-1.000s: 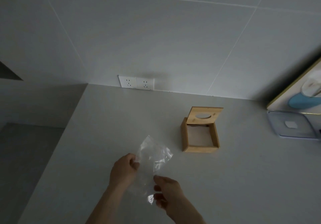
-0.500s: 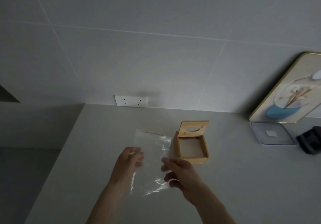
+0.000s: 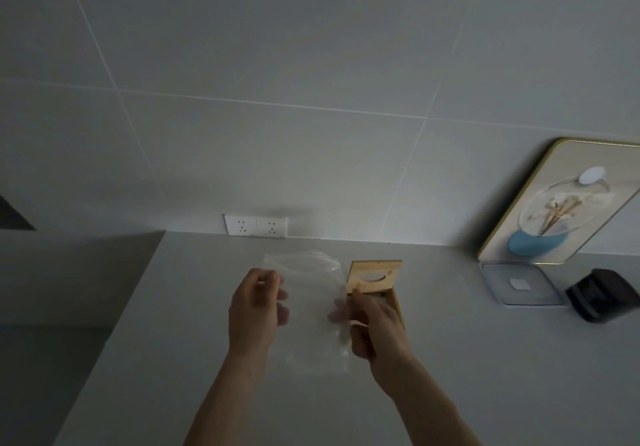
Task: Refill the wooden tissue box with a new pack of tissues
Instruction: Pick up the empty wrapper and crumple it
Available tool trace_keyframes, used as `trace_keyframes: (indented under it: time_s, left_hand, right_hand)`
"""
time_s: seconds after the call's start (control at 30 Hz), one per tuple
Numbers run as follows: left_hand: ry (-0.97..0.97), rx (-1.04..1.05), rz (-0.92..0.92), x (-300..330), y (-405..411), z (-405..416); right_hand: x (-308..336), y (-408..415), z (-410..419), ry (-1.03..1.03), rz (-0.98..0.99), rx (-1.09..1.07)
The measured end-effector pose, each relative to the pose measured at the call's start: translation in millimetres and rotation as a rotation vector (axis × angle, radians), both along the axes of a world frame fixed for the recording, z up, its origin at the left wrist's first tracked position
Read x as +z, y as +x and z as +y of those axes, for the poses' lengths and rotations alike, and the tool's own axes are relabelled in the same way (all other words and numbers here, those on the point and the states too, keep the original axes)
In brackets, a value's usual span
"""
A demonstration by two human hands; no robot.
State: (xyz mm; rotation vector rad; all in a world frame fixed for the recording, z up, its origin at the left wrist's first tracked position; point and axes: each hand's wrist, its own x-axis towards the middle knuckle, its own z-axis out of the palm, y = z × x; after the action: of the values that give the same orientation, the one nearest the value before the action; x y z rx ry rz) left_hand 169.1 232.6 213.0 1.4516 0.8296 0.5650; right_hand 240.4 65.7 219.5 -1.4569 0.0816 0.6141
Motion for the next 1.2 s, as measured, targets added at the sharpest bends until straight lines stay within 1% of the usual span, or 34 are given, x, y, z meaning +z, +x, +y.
trace_keyframes:
  time_s: [0.03,0.07,0.13,0.2,0.33,0.37,0.43,0.5,0.57,0.6,0.63,0.73,0.8,0.87,0.93,1.0,1.1,1.2]
  left_hand:
    - [-0.014,0.035,-0.007,0,-1,1]
    - [-0.012,0.051,-0.009,1,-2,2]
    - [0.031,0.013,-0.01,4,-5,2]
    - [0.059,-0.039,-0.016,7,-9,0]
    - [0.05,-0.103,0.007,3,-14,-8]
    - [0.061,-0.111,0.045,0,-15,-9]
    - [0.139,-0.134,0.187,-9,-20,-8]
    - [0.2,-0.173,0.306,-16,-26,-7]
    - [0.23,-0.2,0.353,-19,-29,-7]
    - [0.205,-0.207,0.344,-17,-30,-8]
    - [0.124,-0.225,0.306,-13,-31,-9]
    - [-0.2,-0.363,0.24,2,-32,-15]
    - [-0.284,-0.412,0.227,4,-31,-22]
    - [-0.286,-0.382,0.2,-2,-30,-27]
    - [-0.282,-0.332,0.142,-7,-29,-33]
    - [-0.256,-0.305,0.099,-10,-28,-37]
    - [-0.243,-0.267,0.076,-16,-27,-45]
    - [-0.236,-0.238,0.055,-20,-25,-53]
  right_hand:
    - [0,0,-1,0.006,0.023,-0.041]
    - [1,-1,-1,-0.012,0.005,-0.042]
    - [2,-5,-4,-0.071,-0.057,0.062]
    - [1,-11,-6,-0.104,-0.06,0.166]
    - [0,-19,-7,-0.091,-0.037,0.187]
    - [-1,-19,-9,-0.101,-0.048,0.159]
    - [-3,-18,-13,-0.15,-0.08,0.098]
    - [0,-18,-18,-0.208,-0.096,0.084]
    - [1,-19,-23,-0.224,-0.083,0.094]
    - [2,-20,-25,-0.223,-0.072,0.098]
    - [3,-21,-28,-0.219,-0.059,0.099]
    - [2,-24,-36,-0.191,-0.036,0.091]
    - [-3,-26,-40,-0.159,-0.028,0.064]
    - [-8,-26,-43,-0.098,0.007,-0.024]
    - [-12,-27,-48,0.043,0.116,-0.147]
    - [-14,-28,-52,0.151,0.227,-0.214]
    - [-16,-29,-58,0.184,0.289,-0.274]
    - [-14,-27,-62,0.191,0.309,-0.275]
